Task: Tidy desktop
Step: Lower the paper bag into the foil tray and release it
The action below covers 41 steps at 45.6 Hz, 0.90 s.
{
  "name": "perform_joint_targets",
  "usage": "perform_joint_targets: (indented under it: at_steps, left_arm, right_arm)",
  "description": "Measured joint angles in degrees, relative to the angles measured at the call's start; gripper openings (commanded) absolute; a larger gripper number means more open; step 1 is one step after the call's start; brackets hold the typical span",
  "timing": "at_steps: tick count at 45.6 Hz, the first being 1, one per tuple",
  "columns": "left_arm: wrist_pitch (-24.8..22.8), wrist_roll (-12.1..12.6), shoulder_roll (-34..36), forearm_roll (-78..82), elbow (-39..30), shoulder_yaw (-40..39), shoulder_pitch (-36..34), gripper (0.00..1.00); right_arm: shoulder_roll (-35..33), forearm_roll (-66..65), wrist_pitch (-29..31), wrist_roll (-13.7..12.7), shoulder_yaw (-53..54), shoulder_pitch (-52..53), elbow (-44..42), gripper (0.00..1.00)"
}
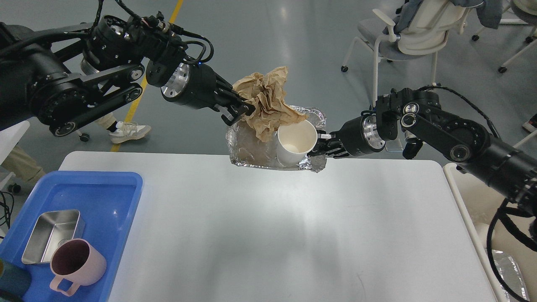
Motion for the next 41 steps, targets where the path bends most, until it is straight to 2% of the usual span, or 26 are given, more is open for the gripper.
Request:
perform_joint_targets:
  at_steps: [2, 3, 9, 25, 34, 41]
  left_arm:
    - [0.0, 0.9, -0.6, -0.3, 0.5, 0.0, 0.0, 0.87]
    - [0.0, 1.3, -0.8, -0.4, 0.7, -0.1, 0.0, 0.88]
    - [0.2, 2.8, -1.2, -1.2, 1.0, -1.0, 0.1, 0.9]
    - [0.5, 2.9, -1.1, -4.9, 1.1, -1.5, -0.2, 0.94]
    - [0.8, 3.2, -0.8, -7.8, 1.0, -4.7, 0.2, 0.95]
    - [0.9, 5.1, 1.5, -15.2, 0.6, -7.1, 1.9, 0.97]
  right_arm:
    - [0.0, 0.0, 0.0, 0.0, 0.0, 0.0, 0.0, 0.0]
    - [0.0, 0.0, 0.0, 0.0, 0.0, 0.0, 0.0, 0.0]
    - [-0.2, 0.0, 0.0, 0.0, 0.1, 0.0, 0.0, 0.0]
    - [-0.4, 0.0, 0.0, 0.0, 0.1, 0.0, -0.2, 0.0]
    - [-1.3, 0.0, -0.2, 0.0, 0.0, -0.5, -0.3, 0.0]
    - [-2.4, 0.0, -0.2, 0.0, 0.1, -0.7, -0.2, 0.0]
